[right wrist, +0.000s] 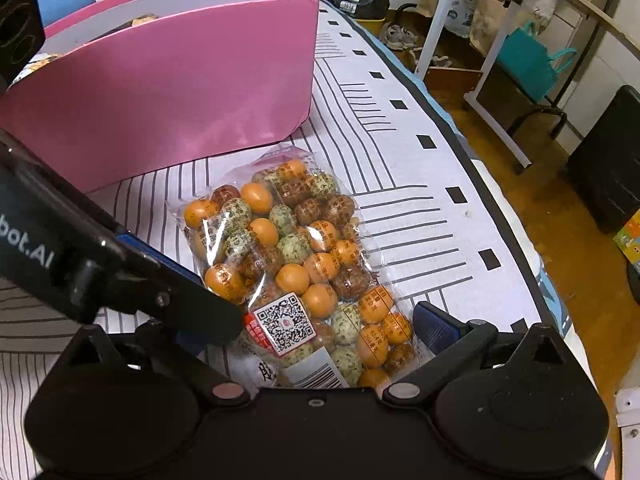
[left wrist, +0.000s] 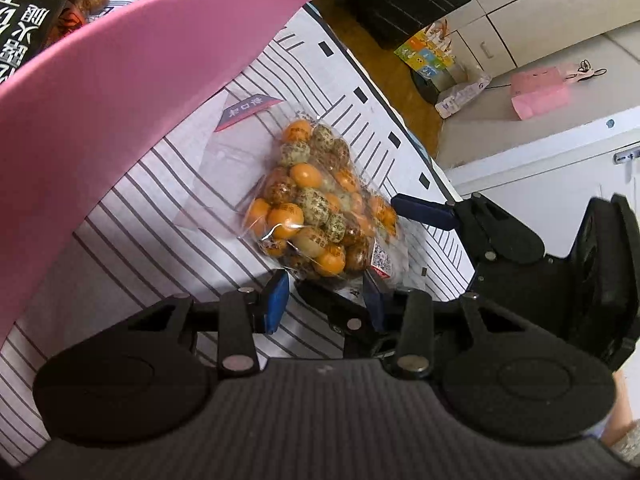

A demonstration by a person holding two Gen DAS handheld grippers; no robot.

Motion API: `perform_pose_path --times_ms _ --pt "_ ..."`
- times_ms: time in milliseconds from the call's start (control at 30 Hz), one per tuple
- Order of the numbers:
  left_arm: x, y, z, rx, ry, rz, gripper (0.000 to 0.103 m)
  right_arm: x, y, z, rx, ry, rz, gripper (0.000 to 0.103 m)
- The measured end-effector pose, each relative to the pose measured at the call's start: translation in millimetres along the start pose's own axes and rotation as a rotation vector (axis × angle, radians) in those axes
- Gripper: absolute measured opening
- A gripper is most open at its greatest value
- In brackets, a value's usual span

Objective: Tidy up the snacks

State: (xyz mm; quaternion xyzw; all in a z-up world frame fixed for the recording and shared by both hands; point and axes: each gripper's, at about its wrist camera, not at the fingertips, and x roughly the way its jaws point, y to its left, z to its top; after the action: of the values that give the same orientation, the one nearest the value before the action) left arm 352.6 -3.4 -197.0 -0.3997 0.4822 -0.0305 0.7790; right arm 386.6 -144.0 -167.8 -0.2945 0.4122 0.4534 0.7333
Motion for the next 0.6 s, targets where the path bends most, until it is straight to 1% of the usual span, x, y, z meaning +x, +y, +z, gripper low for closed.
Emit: perform_pose_path --times_ms 167,233,333,400,500,600 --pt "-2 0 -1 0.013 -0.016 0.002 0.039 5 -5 3 0.028 0.011 0.016 0.103" --pt "-3 0 -2 0.019 -0.024 0.002 0.039 5 -4 0 0.07 -0.009 0.003 0.103" --pt "-3 0 -1 0.022 -0.021 0.002 0.04 1 9 -4 0.122 -0.027 -0.061 0.098" --pt "-4 0 -1 0.016 -0.016 -0.012 0.04 -4 18 -7 0.174 -0.031 -0.106 0.095" --pt "-5 1 -2 0.002 0.004 -0.018 0.042 -11 34 -15 0.242 -0.045 -0.168 0.094" --pt "-5 2 -5 0.015 0.025 -0.019 0.043 -17 48 -27 0.357 -0.073 -0.236 0.094"
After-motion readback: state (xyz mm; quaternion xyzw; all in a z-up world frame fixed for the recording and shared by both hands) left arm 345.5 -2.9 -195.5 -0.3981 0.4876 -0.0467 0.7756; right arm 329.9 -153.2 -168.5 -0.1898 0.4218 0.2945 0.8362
